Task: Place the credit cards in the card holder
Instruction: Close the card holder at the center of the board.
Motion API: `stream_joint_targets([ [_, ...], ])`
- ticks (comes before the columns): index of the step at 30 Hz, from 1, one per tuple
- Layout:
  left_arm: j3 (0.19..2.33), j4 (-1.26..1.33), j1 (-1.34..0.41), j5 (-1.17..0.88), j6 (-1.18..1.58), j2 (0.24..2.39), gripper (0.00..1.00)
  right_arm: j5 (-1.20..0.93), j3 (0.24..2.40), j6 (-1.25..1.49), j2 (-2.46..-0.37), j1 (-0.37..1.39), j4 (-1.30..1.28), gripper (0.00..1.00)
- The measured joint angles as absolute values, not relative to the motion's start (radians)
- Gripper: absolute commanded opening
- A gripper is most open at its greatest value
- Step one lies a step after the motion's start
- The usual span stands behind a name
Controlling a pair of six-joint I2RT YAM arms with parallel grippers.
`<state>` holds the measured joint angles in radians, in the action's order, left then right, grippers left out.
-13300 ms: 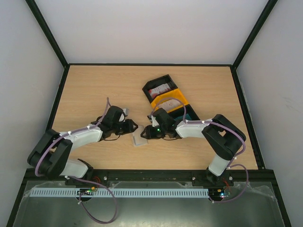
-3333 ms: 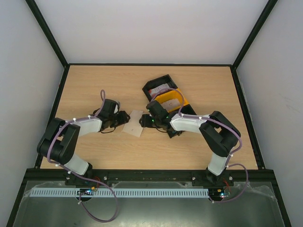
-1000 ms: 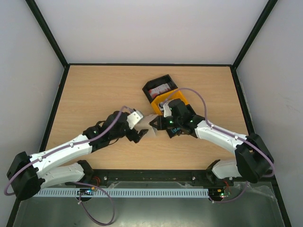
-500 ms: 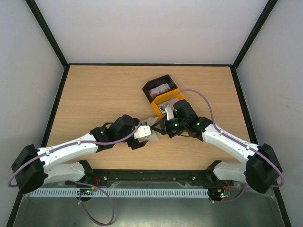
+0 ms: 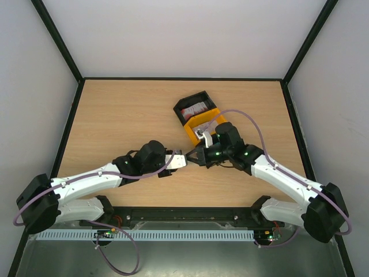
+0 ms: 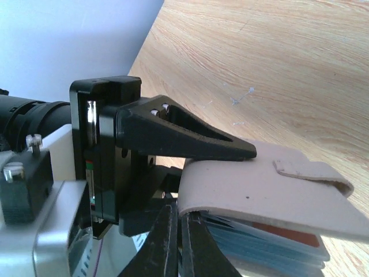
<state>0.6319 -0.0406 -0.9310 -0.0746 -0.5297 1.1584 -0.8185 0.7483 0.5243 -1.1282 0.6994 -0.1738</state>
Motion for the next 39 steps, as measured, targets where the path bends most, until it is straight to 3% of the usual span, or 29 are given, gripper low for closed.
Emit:
stream_joint_targets([
  [3, 0.625, -0.007, -0.929, -0.073, -0.535, 1.153, 0.18, -0.814, 0.748, 0.529, -1.116, 0.699, -0.175, 0.03],
  [5, 0.621, 0.009, -0.925, -0.071, -0.545, 1.143, 0.15, -0.800, 0.748, 0.538, -1.099, 0.700, -0.175, 0.18],
  [6, 0.621, 0.014, -0.925, -0.068, -0.546, 1.140, 0.13, -0.792, 0.748, 0.544, -1.089, 0.700, -0.175, 0.34],
  [8, 0.619, 0.025, -0.925, -0.060, -0.554, 1.131, 0.12, -0.757, 0.749, 0.564, -1.050, 0.699, -0.177, 0.53],
  [10, 0.614, 0.043, -0.925, -0.047, -0.562, 1.122, 0.12, -0.720, 0.749, 0.585, -1.009, 0.699, -0.178, 0.58],
  [15, 0.603, 0.118, -0.925, 0.022, -0.628, 1.107, 0.14, -0.582, 0.745, 0.669, -0.875, 0.699, -0.166, 0.83],
  [19, 0.605, 0.209, -0.921, 0.093, -0.723, 1.107, 0.16, -0.448, 0.734, 0.799, -0.778, 0.699, -0.117, 0.93],
  [29, 0.659, 0.490, -0.918, 0.194, -1.030, 1.156, 0.17, -0.376, 0.747, 1.113, -0.881, 0.699, 0.000, 0.91],
  [31, 0.669, 0.533, -0.918, 0.200, -1.080, 1.163, 0.17, -0.380, 0.748, 1.155, -0.897, 0.699, 0.025, 0.83],
  [36, 0.671, 0.582, -0.918, 0.200, -1.140, 1.161, 0.20, -0.387, 0.771, 1.233, -0.945, 0.699, 0.089, 0.50],
  [39, 0.669, 0.589, -0.918, 0.192, -1.142, 1.148, 0.22, -0.387, 0.777, 1.267, -0.965, 0.698, 0.138, 0.38],
])
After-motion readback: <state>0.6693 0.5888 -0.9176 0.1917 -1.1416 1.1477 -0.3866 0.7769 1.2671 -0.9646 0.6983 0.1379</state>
